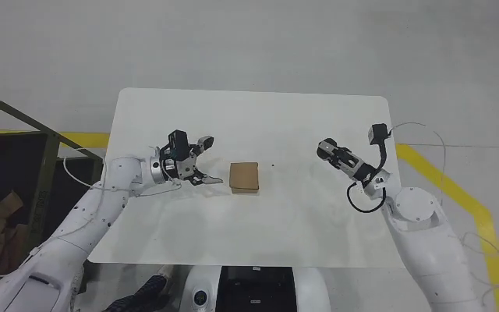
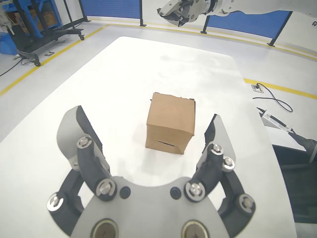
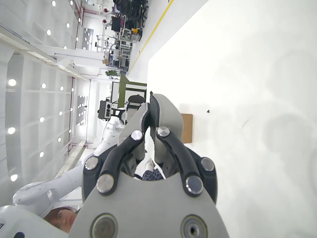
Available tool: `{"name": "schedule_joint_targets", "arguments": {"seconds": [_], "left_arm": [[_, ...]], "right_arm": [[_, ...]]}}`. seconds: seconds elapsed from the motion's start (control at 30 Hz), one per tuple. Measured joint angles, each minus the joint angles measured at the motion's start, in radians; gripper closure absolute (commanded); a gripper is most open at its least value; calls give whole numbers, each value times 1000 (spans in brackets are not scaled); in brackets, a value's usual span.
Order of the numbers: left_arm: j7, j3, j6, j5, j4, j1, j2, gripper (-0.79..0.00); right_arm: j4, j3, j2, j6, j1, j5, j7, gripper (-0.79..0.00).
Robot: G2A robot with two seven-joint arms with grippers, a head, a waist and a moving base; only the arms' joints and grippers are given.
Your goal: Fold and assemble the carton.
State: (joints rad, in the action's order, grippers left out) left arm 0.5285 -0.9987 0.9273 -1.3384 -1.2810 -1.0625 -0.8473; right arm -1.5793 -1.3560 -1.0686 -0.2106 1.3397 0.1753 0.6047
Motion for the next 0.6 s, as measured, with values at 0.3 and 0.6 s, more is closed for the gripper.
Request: {"name": "schedule_joint_targets", "arguments": {"seconds": [0.3, 0.6], "left_arm": [[-97, -88, 20, 132, 51, 21, 8, -785], [-191, -152, 71, 217, 104, 78, 12, -785]], "right_arm": [[51, -108, 6, -138, 27, -92, -179, 0], [70, -211, 21, -134, -7, -168, -172, 0]]}}
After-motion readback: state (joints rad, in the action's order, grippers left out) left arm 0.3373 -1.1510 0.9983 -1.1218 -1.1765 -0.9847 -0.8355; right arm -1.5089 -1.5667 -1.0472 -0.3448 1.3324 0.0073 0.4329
